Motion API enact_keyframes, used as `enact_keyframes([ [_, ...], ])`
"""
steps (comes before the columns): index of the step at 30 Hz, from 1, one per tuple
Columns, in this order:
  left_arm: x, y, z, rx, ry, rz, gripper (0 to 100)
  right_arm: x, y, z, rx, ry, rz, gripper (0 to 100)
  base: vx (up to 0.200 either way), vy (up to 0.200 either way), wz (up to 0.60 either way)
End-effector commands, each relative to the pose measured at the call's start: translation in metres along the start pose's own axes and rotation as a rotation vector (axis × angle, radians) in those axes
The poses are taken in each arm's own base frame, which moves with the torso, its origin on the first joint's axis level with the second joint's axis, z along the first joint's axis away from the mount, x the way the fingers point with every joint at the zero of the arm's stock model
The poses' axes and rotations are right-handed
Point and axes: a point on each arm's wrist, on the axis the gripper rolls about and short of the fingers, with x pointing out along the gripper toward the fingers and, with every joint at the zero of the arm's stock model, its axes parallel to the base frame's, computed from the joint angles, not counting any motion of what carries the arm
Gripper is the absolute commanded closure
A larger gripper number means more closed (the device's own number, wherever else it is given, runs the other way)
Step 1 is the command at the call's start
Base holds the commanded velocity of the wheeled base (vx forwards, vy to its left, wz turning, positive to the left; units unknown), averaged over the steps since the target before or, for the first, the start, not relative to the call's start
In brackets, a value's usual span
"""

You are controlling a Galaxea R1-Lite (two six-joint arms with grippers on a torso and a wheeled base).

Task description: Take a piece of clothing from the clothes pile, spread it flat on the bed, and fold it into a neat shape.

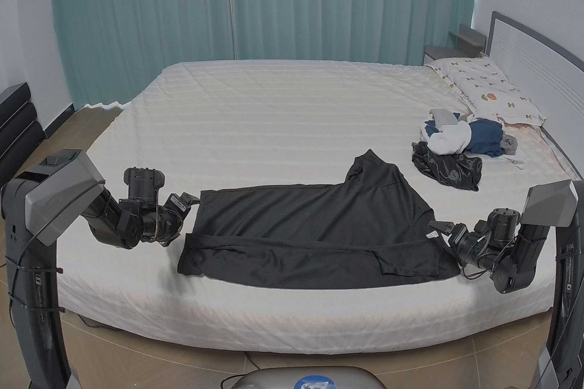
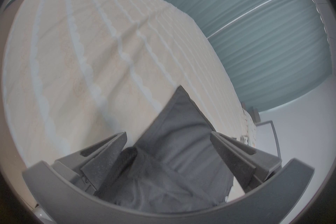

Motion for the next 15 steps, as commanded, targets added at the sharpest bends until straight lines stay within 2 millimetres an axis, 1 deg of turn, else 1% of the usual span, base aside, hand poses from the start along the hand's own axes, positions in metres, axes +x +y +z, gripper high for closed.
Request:
enact_keyframes([
  [1, -0.038, -0.017, -0.004, 0.037, 0.046, -0.065, 0, 0.0, 0.0, -0.001, -0.002, 0.003, 0.0, 0, 0.0, 0.0, 0.0],
  [4, -0.043, -0.026, -0.015, 0.057, 0.058, -0.08, 0, 0.0, 0.0, -0.001, -0.002, 0.003, 0.0, 0, 0.0, 0.0, 0.0],
  [6, -0.042, -0.031, -0.023, 0.072, 0.067, -0.091, 0, 0.0, 0.0, -0.001, -0.004, 0.003, 0.0, 0, 0.0, 0.0, 0.0],
  [7, -0.042, -0.031, -0.023, 0.072, 0.067, -0.091, 0, 0.0, 0.0, -0.001, -0.004, 0.003, 0.0, 0, 0.0, 0.0, 0.0],
  [8, -0.042, -0.038, -0.035, 0.085, 0.076, -0.091, 0, 0.0, -0.001, -0.001, -0.003, 0.004, -0.001, 0, 0.0, 0.0, 0.0],
  [12, -0.038, -0.042, -0.06, 0.105, 0.128, -0.09, 0, 0.0, -0.001, -0.001, -0.003, 0.004, -0.001, 0, 0.0, 0.0, 0.0],
  [14, -0.032, -0.044, -0.069, 0.093, 0.146, -0.09, 0, 0.0, -0.001, -0.001, -0.003, 0.004, -0.001, 0, 0.0, 0.0, 0.0],
  [15, -0.026, -0.044, -0.077, 0.082, 0.155, -0.085, 0, 0.0, -0.001, -0.001, -0.003, 0.003, -0.002, 0, 0.0, 0.0, 0.0],
])
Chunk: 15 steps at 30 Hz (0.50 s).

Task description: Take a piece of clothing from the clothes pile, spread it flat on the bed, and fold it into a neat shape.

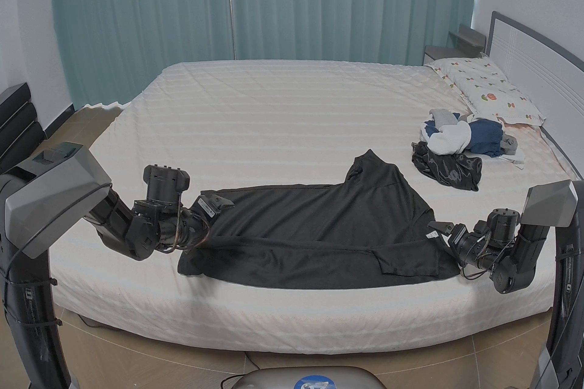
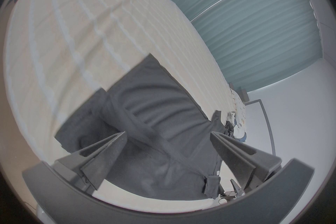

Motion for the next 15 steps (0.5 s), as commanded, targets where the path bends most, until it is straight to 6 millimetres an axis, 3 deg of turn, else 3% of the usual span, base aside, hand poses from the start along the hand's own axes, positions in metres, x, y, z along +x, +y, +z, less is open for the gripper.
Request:
enact_keyframes([
  [1, 0.013, -0.005, -0.021, -0.001, 0.037, -0.001, 0, 0.0, 0.0, 0.0, 0.0, 0.0, -0.001, 0, 0.0, 0.0, 0.0],
  [4, 0.028, 0.0, -0.034, 0.001, 0.015, 0.039, 0, 0.0, -0.001, -0.001, 0.003, 0.001, -0.002, 0, 0.0, 0.0, 0.0],
  [15, 0.031, 0.0, -0.046, 0.029, -0.001, 0.084, 0, 0.0, 0.0, 0.0, 0.002, 0.001, 0.0, 0, 0.0, 0.0, 0.0],
])
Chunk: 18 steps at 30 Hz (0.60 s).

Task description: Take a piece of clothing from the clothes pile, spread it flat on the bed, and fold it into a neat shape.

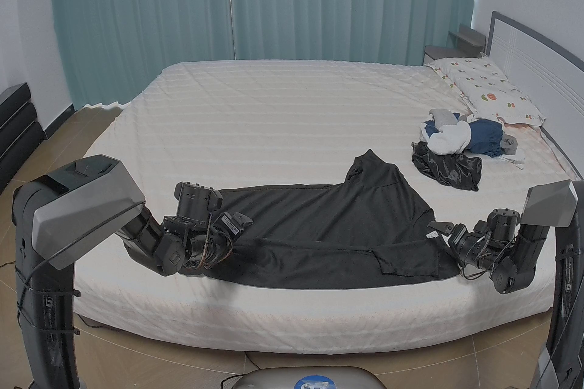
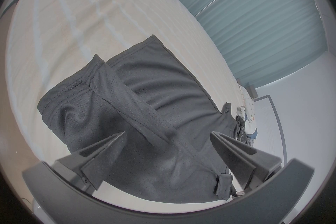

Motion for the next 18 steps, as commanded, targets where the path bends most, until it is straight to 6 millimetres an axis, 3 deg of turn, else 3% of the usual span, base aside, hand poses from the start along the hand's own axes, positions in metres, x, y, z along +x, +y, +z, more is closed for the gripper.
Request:
enact_keyframes([
  [1, 0.004, 0.001, -0.005, 0.012, 0.006, 0.01, 0, 0.0, 0.0, 0.0, 0.0, 0.002, 0.001, 0, 0.0, 0.0, 0.0],
  [13, 0.014, 0.007, -0.008, 0.091, -0.015, 0.066, 0, 0.0, 0.0, 0.0, 0.0, -0.001, 0.001, 0, 0.0, 0.0, 0.0],
  [18, 0.037, 0.011, -0.004, 0.15, -0.065, 0.117, 0, -0.001, 0.0, 0.0, -0.003, -0.004, 0.007, 0, 0.0, 0.0, 0.0],
])
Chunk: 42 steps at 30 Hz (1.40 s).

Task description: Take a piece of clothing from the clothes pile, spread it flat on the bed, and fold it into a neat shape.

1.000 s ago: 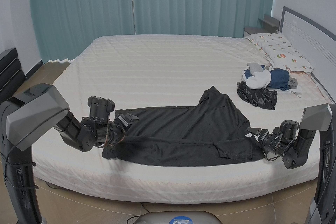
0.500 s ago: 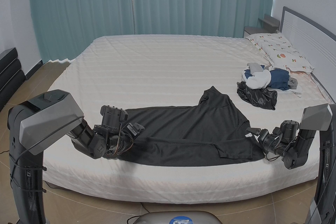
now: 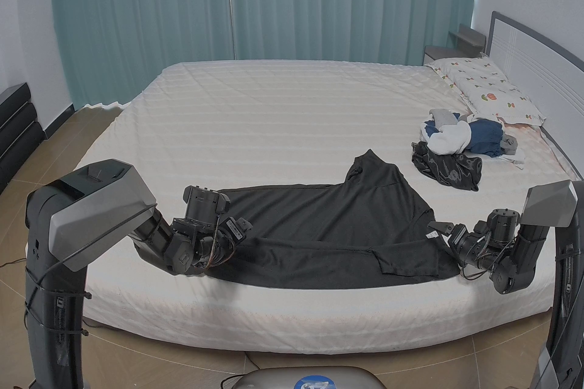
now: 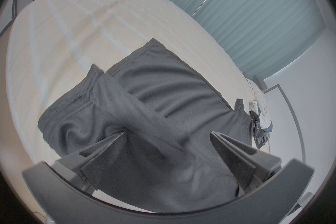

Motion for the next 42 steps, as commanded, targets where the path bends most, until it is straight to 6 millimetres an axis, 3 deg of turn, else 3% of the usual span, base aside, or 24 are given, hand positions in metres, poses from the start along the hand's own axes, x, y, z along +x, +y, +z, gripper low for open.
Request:
enact_keyframes([
  [1, 0.022, 0.006, -0.003, 0.03, -0.014, 0.044, 0, -0.001, -0.001, -0.001, -0.006, -0.007, 0.007, 0, 0.0, 0.0, 0.0],
  [9, 0.025, -0.002, 0.016, 0.032, -0.081, 0.021, 0, -0.001, -0.004, -0.005, -0.018, -0.017, 0.02, 0, 0.0, 0.0, 0.0],
  [16, 0.013, -0.011, 0.058, -0.008, -0.2, -0.01, 0, -0.001, -0.006, -0.006, -0.017, -0.016, 0.017, 0, 0.0, 0.0, 0.0],
  [20, 0.018, -0.003, 0.088, -0.046, -0.269, -0.016, 0, -0.001, -0.005, -0.006, -0.02, -0.021, 0.022, 0, 0.0, 0.0, 0.0],
  [22, 0.019, -0.001, 0.091, -0.051, -0.275, -0.013, 0, -0.001, -0.005, -0.006, -0.02, -0.022, 0.023, 0, 0.0, 0.0, 0.0],
  [23, 0.023, 0.01, 0.099, -0.07, -0.285, 0.006, 0, 0.0, -0.006, -0.007, -0.022, -0.022, 0.025, 0, 0.0, 0.0, 0.0],
  [28, 0.022, 0.027, 0.1, -0.09, -0.238, 0.02, 0, 0.0, -0.006, -0.008, -0.021, -0.025, 0.018, 0, 0.0, 0.0, 0.0],
  [36, 0.02, 0.041, 0.103, -0.071, -0.061, -0.098, 0, 0.001, -0.007, -0.01, -0.027, -0.033, 0.019, 0, 0.0, 0.0, 0.0],
  [42, 0.016, 0.051, 0.101, 0.052, 0.017, -0.06, 0, 0.001, -0.007, -0.01, -0.028, -0.033, 0.021, 0, 0.0, 0.0, 0.0],
])
